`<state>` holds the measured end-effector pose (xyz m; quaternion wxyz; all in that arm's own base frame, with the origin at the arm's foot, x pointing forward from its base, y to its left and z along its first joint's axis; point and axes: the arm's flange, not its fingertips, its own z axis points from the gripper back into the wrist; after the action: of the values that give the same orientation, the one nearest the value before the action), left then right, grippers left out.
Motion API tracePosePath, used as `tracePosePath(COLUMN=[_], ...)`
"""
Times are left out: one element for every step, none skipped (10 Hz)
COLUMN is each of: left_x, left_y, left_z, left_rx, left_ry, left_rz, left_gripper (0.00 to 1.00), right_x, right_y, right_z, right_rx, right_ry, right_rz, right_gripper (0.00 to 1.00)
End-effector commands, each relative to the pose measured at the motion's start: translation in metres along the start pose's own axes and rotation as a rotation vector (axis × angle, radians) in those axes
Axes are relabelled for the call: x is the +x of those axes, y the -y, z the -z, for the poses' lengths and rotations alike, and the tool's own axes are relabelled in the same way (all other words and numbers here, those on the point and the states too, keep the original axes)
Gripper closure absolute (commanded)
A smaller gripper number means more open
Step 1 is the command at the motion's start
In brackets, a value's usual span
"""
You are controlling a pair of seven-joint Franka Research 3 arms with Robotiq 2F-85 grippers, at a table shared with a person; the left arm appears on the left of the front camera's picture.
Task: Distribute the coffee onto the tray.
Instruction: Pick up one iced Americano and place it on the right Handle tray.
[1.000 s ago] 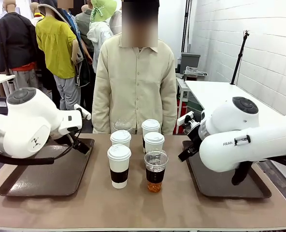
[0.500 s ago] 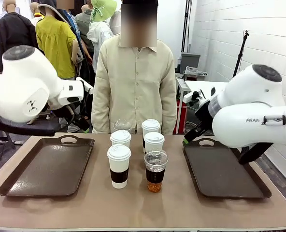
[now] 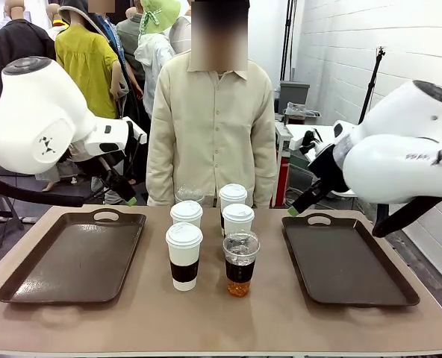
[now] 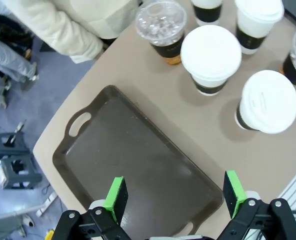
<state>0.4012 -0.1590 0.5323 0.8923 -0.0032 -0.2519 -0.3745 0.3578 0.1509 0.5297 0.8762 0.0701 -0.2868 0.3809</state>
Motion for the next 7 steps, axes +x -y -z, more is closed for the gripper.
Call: tracePosePath(left_x=[-0.002,-0.003,-0.005,-0.007,-0.01,-0.012,-0.014], left_y=[-0.019,-0.024,-0.03,-0.038,-0.044,-0.052,-0.056], left_z=[-0.017,-0.023,-0.029,-0.033,-0.034,-0.034,-0.033], left_rx=[-0.134,-0.163,-0.207,-0.241,-0.244,-0.286,-0.304], left_ry=[0.014,0.02,0.037,0.1,0.139,0.194,0.224], left_rz=[0.088,0.105,0.133,0.177,0.218,0.262,0.278], left_gripper=[0.0,0.0,0.0,0.0,0.0,0.0,0.0], right_x=[-0.012,-0.018,-0.023,-0.029,-0.033,-0.035,-0.036], right_y=[0.014,0.019,0.023,0.026,0.03,0.033,0.035], right_z=[-0.02,-0.027,-0.032,-0.039,-0.043,-0.045,-0.045], right_rx=[0.141,0.163,0.178,0.191,0.209,0.221,0.229], right_ry=[0.04,0.05,0.06,0.083,0.104,0.116,0.126], right_rz=[-0.073,-0.093,-0.103,-0.116,-0.127,-0.135,-0.137], right_gripper=[0.0,0.0,0.0,0.0,0.0,0.0,0.0])
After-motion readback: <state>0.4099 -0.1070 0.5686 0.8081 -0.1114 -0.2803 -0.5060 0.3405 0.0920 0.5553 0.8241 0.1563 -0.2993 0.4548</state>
